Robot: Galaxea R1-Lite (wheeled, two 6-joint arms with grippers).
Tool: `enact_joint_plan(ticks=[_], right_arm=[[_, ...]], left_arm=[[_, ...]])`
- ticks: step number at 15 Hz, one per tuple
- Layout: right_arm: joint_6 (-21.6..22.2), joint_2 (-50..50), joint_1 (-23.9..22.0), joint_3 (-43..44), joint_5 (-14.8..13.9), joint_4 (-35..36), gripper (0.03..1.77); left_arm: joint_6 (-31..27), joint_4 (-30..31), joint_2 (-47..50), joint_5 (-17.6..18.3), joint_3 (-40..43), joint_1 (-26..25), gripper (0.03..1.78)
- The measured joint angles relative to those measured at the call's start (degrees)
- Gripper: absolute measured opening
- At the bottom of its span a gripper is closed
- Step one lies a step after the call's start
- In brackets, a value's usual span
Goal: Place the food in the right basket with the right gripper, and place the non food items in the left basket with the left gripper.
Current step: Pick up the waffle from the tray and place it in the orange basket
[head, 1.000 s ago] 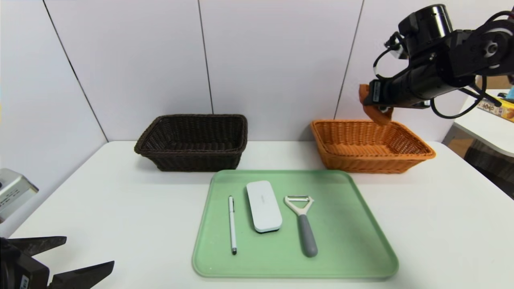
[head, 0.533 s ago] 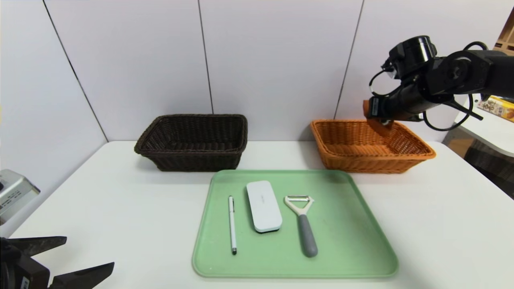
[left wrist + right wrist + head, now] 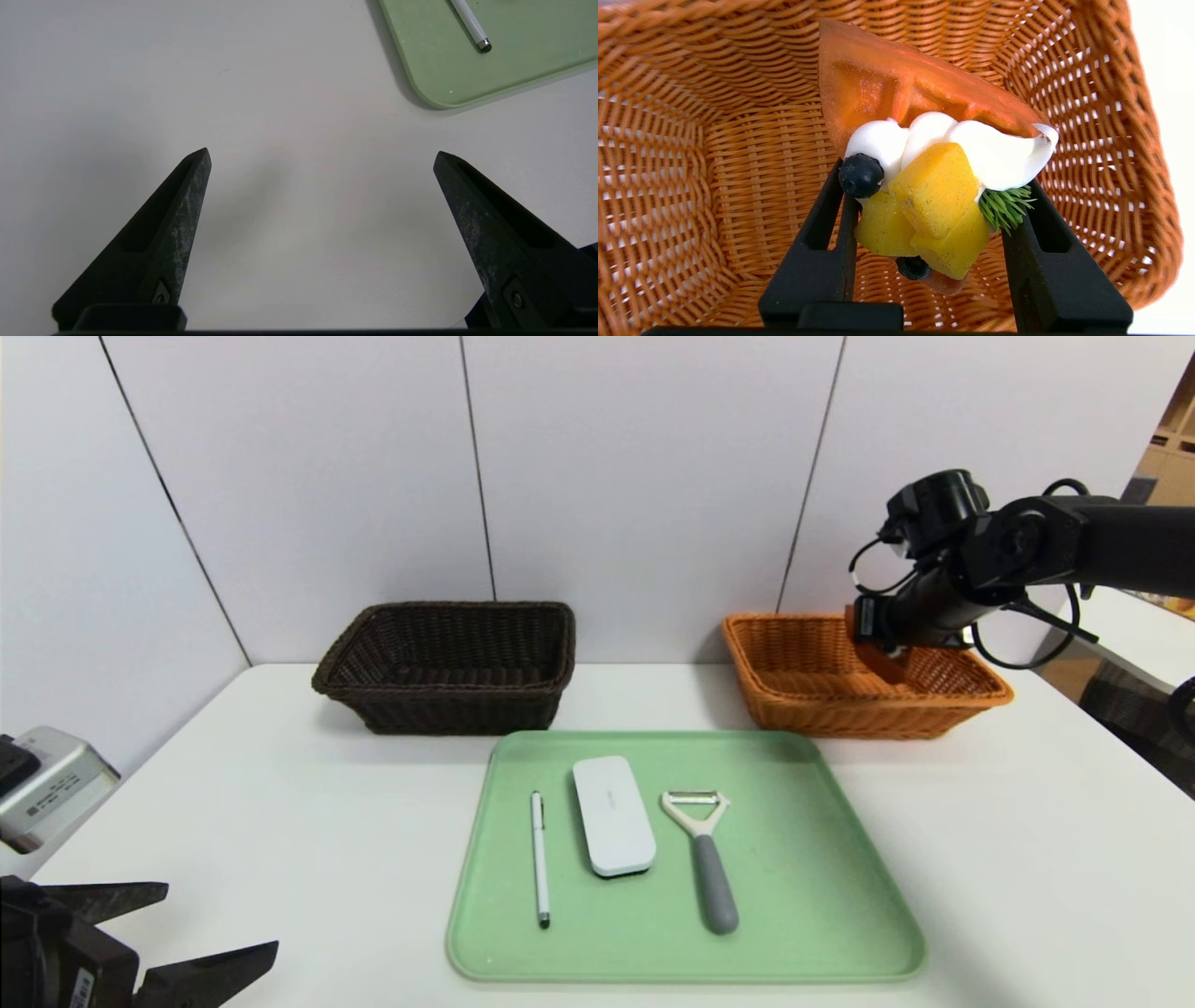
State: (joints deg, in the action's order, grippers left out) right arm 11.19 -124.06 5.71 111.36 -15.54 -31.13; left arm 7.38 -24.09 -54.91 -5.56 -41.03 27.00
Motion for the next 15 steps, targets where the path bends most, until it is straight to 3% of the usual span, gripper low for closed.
enact_joint_plan(ticks=[6,11,15], right_arm=[[0.0,-2.6,0.0,0.0,-0.2,0.0,0.86],[-0.1,-2.9,0.0,-0.1,-0.2,0.0,1.25],[0.2,-1.8,0.3,-0.5,0.0,-0.3,1.43]], left_arm=[[0.0,0.0,-0.8,0.0,0.0,0.0,1.69],[0.0,0.0,-0.9,0.0,-0.1,0.0,1.69],[0.0,0.0,-0.9,0.0,-0.1,0.0,1.69]])
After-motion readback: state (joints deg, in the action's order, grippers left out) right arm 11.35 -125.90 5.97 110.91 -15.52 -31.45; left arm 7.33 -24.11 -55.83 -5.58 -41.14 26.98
